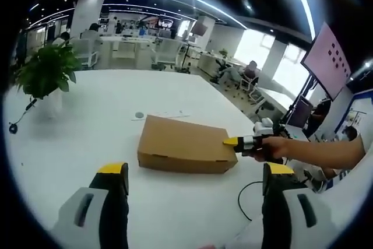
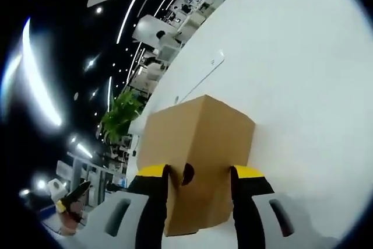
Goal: Operate the shoe box by opening the lid, removing the specified soft item, and placing it in the target area until the item is outside and the box remains undamaged.
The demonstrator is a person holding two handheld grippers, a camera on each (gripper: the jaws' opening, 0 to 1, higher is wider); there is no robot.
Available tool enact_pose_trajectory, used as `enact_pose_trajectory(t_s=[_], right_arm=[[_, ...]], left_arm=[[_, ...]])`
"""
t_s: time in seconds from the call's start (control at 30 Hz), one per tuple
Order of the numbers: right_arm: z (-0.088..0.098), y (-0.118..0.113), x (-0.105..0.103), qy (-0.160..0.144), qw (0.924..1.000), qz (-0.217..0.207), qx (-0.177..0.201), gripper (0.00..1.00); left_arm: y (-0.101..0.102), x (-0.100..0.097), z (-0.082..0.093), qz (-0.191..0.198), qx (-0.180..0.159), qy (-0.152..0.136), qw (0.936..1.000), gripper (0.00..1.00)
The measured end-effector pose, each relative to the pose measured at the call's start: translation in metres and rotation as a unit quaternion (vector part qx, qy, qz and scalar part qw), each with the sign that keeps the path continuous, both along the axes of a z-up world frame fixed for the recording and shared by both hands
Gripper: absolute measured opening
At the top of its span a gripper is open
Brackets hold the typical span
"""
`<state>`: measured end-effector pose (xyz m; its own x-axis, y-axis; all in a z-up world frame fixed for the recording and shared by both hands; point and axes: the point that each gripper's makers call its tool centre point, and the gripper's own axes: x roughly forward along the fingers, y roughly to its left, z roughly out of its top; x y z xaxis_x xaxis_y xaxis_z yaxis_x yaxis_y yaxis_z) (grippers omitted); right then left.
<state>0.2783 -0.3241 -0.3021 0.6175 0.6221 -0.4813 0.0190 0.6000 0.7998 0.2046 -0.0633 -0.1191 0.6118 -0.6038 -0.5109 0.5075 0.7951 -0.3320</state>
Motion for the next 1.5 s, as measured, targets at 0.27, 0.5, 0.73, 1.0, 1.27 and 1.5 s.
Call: enact_pose_trajectory(t_s=[0.27, 0.5, 0.73, 1.0, 1.27, 1.5], right_arm=[[0.007, 0.002, -0.004, -0.003, 1.0000, 0.007, 0.003, 0.33], [0.012, 0.006, -0.007, -0.002, 0.9999, -0.001, 0.012, 0.29], [0.016, 0.009, -0.007, -0.002, 0.9999, -0.002, 0.013, 0.29], [0.023, 0.018, -0.014, -0.003, 0.9999, -0.007, 0.013, 0.29], [0.017, 0.009, -0.008, -0.007, 0.9998, -0.010, 0.016, 0.29], [0.015, 0.007, -0.006, -0.005, 0.9999, -0.007, 0.014, 0.29]], left_arm=[[-0.002, 0.002, -0.001, -0.003, -0.001, 0.001, 1.0000, 0.97], [0.003, 0.005, 0.000, 0.002, -0.003, 0.001, 1.0000, 0.97], [0.007, 0.007, -0.002, 0.006, -0.005, 0.005, 1.0000, 0.96], [0.003, 0.012, -0.001, 0.001, -0.018, 0.011, 0.9998, 0.92], [0.002, 0.027, -0.009, 0.003, -0.036, 0.050, 0.9981, 0.96], [0.010, 0.050, -0.011, 0.009, -0.068, 0.059, 0.9959, 0.98]])
